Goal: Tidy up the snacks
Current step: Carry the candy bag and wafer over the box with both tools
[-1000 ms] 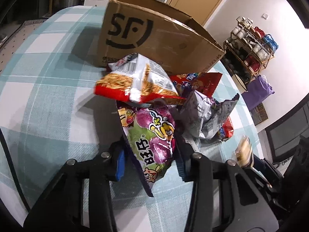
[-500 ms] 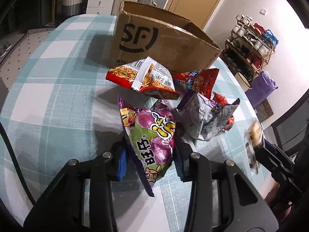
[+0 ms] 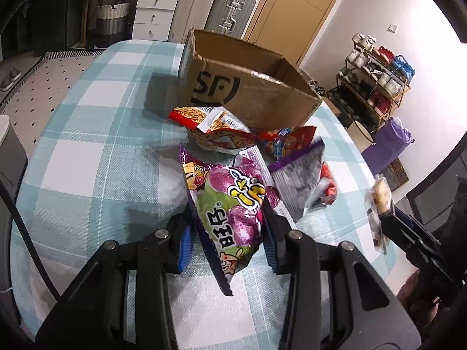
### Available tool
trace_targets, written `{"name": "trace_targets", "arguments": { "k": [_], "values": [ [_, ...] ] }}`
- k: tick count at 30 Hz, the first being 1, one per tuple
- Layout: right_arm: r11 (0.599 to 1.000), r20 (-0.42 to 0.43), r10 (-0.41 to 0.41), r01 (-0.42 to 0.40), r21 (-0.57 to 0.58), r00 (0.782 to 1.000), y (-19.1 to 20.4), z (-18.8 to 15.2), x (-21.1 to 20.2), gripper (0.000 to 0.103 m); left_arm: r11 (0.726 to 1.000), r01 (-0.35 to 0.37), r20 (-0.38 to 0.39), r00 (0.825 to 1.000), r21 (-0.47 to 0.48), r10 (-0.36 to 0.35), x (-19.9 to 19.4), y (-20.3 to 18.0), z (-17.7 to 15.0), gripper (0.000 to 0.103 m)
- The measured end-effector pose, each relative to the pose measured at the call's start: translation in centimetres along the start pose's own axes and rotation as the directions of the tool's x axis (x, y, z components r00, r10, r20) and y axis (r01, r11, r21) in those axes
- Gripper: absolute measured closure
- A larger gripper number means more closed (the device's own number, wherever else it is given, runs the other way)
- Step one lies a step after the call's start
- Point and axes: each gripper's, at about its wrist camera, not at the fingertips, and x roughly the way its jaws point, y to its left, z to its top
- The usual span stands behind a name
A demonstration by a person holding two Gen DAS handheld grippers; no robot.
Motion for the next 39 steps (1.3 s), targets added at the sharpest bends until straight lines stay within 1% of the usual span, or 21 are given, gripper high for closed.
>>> {"name": "trace_targets", "arguments": {
  "k": [10,19,27,30,39],
  "values": [
    [0.999,0.033,0.036,-0.036,-0.002,0.999,0.9,2.0,-0.4,0.045,0.999,0.02,0.05,0.999,0.032,-0.021,-3.1,-1.1,1.3,0.067],
    [0.997,0.052,0.077,-0.077,-0.009,0.996,1.4,5.0,0.6,0.045,0.998,0.033,0.088,0.995,0.062,-0.038,-4.3,-2.4,3.5,0.067],
    [0.994,0.06,0.106,-0.107,0.015,0.993,0.6,8.8,2.5,0.045,0.995,0.029,0.115,0.993,0.095,-0.04,-4.7,-3.8,7.2,0.067],
    [0.995,0.051,0.102,-0.103,0.002,0.993,0.5,10.4,3.3,0.045,0.996,0.031,0.125,0.991,0.086,-0.042,-4.7,-4.0,8.8,0.067],
    [0.994,0.047,0.109,-0.108,-0.022,0.993,0.0,14.6,5.6,0.045,0.994,0.004,0.143,0.989,0.108,-0.02,-3.0,-5.4,14.3,0.067]
  ]
}}
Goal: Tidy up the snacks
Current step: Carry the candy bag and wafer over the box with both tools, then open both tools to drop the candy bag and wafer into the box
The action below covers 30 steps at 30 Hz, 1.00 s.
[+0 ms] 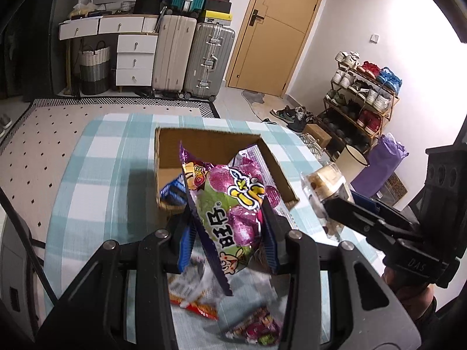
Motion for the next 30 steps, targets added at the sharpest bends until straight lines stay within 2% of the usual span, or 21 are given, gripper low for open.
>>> {"name": "trace_targets", "arguments": {
  "k": [6,15,22,30],
  "values": [
    [1.0,-0.014,0.005,-0.005,0.013,1.0,-0.9,2.1,2.2,0.045,1.0,-0.022,-0.022,1.0,0.012,0.022,2.8,0.0,2.4,0.067],
    [1.0,-0.046,-0.007,0.008,0.022,0.999,-2.7,4.4,6.2,0.045,0.999,-0.047,-0.063,0.997,-0.004,0.046,8.0,1.6,4.2,0.067],
    [0.999,-0.076,-0.001,0.003,0.037,0.997,-3.9,5.0,9.4,0.045,0.998,-0.065,-0.103,0.993,0.002,0.065,12.1,3.0,5.2,0.066],
    [0.998,-0.095,-0.008,0.014,0.055,0.995,-5.1,4.8,12.0,0.045,0.997,-0.077,-0.125,0.989,-0.007,0.076,14.9,4.6,5.2,0.066]
  ]
}}
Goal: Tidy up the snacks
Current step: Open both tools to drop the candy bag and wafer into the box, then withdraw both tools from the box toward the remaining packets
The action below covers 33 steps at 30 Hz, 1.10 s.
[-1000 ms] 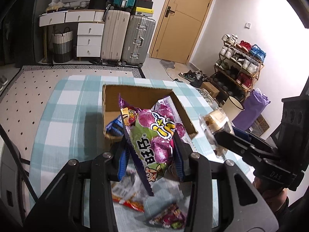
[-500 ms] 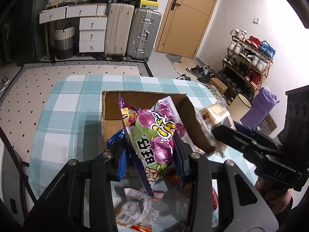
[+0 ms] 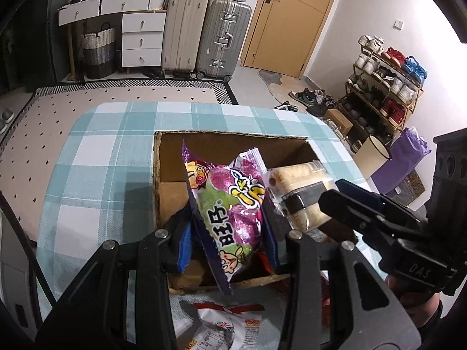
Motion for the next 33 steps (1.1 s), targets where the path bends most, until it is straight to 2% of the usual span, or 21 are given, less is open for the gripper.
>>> {"name": "trace_targets", "arguments": {
  "k": [2,3,5,6,7,10,17,21,33],
  "values": [
    [1.0,-0.011,-0.001,0.001,0.001,1.0,-0.3,-0.1,0.6,0.045,1.0,-0.014,-0.016,1.0,-0.01,0.014,0.6,0.3,0.1,0.065],
    [1.0,-0.012,-0.006,0.006,0.004,1.0,-0.4,-0.2,0.6,0.043,1.0,-0.023,-0.021,1.0,-0.018,0.023,0.7,0.5,0.1,0.059],
    [0.999,-0.011,-0.04,0.04,0.018,0.999,-0.7,-0.3,0.5,0.032,0.999,-0.026,-0.027,0.999,-0.033,0.025,0.9,0.9,0.1,0.041],
    [0.999,-0.003,-0.038,0.038,0.025,0.999,-0.8,-0.3,0.3,0.031,0.999,-0.024,-0.022,0.999,-0.036,0.023,0.8,0.9,0.1,0.033],
    [0.999,0.01,-0.028,0.028,0.032,1.0,-0.9,-0.2,-0.1,0.031,0.999,-0.013,-0.014,1.0,-0.031,0.012,0.6,0.9,0.1,0.033],
    [0.999,0.026,-0.033,0.032,0.027,0.999,-0.9,-0.1,-1.0,0.031,0.999,-0.041,0.008,0.999,-0.007,0.041,0.0,0.5,0.1,0.031],
    [1.0,0.057,-0.021,0.02,0.018,0.998,0.1,0.1,-3.6,0.031,0.999,-0.039,0.035,0.999,-0.019,0.04,-3.0,0.4,-0.7,0.031],
    [1.0,0.076,-0.022,0.023,-0.004,0.997,1.3,-0.1,-5.4,0.031,0.999,-0.049,0.06,0.997,-0.019,0.05,-5.2,0.0,-1.4,0.027],
    [0.999,0.093,-0.032,0.035,-0.031,0.995,3.5,-2.9,-10.1,0.027,0.997,-0.075,0.079,0.994,-0.012,0.075,-11.0,-1.7,-5.2,0.021]
  ]
}}
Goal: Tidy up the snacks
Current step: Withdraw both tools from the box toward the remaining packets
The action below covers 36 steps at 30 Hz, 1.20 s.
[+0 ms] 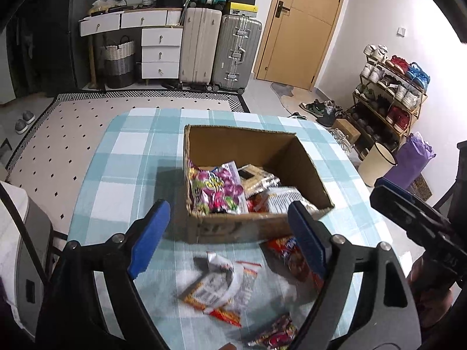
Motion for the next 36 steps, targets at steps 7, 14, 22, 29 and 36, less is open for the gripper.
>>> {"name": "trace_targets", "arguments": {
  "k": [7,14,22,29,36],
  "values": [
    [1.0,0.022,-0.001,0.001,-0.002,1.0,0.9,-2.1,-3.2,0.021,1.0,-0.001,0.023,1.0,0.022,0.001,-3.0,-1.2,-2.3,0.015],
    [1.0,0.028,0.003,-0.003,0.005,1.0,1.5,-4.5,-5.8,0.018,0.999,-0.001,0.014,1.0,0.035,0.0,-4.9,-2.4,-5.7,0.014],
    [1.0,0.026,0.002,-0.003,0.023,1.0,2.1,-7.5,-7.9,0.018,0.999,-0.007,0.047,0.999,0.048,0.005,-7.1,-3.3,-8.8,0.001],
    [0.998,0.012,-0.004,0.003,0.062,1.0,1.8,-9.7,-8.7,0.018,0.999,-0.002,0.026,1.0,0.04,0.001,-7.7,-3.2,-11.1,0.001],
    [0.997,-0.007,-0.013,0.013,0.074,1.0,1.8,-12.1,-9.3,0.018,0.999,0.023,-0.029,0.999,0.035,-0.022,-6.6,-3.3,-13.8,0.001]
  ]
}}
